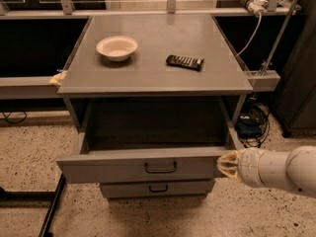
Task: Close top drawer
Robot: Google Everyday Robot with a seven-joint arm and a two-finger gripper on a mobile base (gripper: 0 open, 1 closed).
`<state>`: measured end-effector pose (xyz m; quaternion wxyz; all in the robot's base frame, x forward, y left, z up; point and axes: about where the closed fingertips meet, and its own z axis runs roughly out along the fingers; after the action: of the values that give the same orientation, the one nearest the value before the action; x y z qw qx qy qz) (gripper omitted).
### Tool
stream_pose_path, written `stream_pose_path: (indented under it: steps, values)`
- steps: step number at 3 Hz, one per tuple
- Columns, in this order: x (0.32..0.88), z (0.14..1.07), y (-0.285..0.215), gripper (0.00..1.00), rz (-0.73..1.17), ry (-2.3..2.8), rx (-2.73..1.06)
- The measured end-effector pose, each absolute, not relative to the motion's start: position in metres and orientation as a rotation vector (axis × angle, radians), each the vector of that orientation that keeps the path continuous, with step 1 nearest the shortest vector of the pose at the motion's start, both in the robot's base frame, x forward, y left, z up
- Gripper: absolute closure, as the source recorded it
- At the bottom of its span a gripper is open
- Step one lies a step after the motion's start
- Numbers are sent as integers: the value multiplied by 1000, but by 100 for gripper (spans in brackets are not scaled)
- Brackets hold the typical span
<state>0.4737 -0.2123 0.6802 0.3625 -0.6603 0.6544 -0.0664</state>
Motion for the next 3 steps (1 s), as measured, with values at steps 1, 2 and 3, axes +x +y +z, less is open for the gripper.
stream_pose_path:
  steps: [1,2,3]
  values:
    - [498,682,-216,100,-205,1634,-1694]
    - [524,679,-224,100,-227,1623,-1686]
    - [552,677,-234,100,-238,1635,-1669]
